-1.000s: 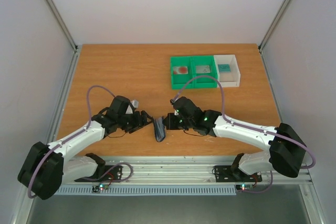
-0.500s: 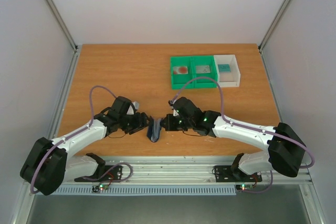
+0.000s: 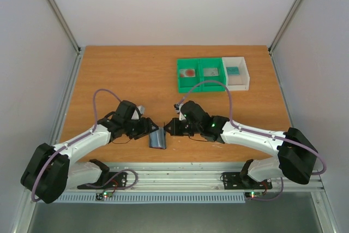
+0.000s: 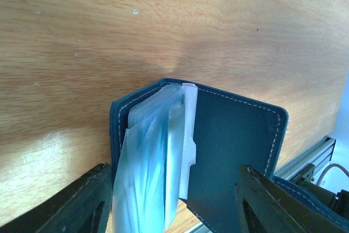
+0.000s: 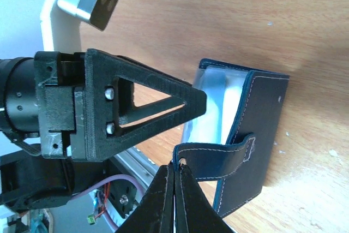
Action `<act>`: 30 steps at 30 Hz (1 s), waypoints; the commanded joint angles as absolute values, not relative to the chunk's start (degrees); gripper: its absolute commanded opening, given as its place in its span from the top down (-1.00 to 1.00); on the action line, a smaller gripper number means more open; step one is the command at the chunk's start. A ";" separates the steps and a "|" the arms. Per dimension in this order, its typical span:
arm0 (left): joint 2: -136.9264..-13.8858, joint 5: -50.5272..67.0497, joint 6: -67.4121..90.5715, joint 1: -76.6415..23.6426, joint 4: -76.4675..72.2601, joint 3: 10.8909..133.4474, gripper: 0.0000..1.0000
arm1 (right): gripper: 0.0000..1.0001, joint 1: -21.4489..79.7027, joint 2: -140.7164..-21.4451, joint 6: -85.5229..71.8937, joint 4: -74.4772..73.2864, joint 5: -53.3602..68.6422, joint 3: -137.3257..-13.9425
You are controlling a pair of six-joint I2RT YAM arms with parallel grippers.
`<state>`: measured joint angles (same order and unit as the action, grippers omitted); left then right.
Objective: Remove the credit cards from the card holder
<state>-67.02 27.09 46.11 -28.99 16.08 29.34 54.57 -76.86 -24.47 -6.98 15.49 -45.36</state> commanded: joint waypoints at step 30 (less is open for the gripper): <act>-72.75 36.21 51.89 -29.09 0.64 25.58 0.66 | 0.55 53.44 -73.00 -24.19 -25.36 -5.19 -37.24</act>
